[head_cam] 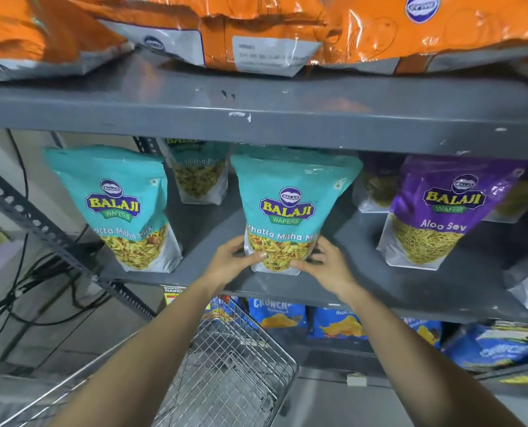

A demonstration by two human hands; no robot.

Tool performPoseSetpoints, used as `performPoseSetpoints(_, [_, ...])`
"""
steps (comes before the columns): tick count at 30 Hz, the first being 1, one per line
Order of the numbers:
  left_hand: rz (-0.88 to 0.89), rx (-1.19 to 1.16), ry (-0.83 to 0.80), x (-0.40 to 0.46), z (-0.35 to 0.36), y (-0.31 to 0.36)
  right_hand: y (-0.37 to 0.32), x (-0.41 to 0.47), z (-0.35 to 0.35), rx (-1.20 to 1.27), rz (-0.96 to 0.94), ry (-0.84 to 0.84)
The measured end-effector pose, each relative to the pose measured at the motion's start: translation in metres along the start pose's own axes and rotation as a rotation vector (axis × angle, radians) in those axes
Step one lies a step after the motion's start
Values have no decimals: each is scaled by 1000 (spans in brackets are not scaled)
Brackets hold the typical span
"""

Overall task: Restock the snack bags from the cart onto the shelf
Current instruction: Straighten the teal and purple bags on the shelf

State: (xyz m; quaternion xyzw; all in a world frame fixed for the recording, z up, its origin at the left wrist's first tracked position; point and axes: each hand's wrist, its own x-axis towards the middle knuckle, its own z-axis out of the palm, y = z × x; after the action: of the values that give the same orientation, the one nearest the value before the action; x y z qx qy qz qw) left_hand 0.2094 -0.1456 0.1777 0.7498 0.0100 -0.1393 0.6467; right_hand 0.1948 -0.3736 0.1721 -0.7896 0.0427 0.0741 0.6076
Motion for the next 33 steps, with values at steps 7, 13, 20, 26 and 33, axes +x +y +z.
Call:
performPoseSetpoints(7, [-14, -16, 21, -22, -2, -1, 0, -15, 7, 0, -18, -18])
performPoseSetpoints(13, [0, -25, 7, -26, -1, 2, -3, -18, 8, 4, -24, -28])
performPoseSetpoints(20, [-7, -40, 52, -36, 4, 6, -2, -17, 4, 8, -51, -65])
performPoseSetpoints(26, [206, -71, 468, -58, 12, 14, 20, -37, -34, 72, -83, 119])
performPoseSetpoints(33, [360, 35, 377, -71, 106, 47, 57, -77, -110, 15, -60, 436])
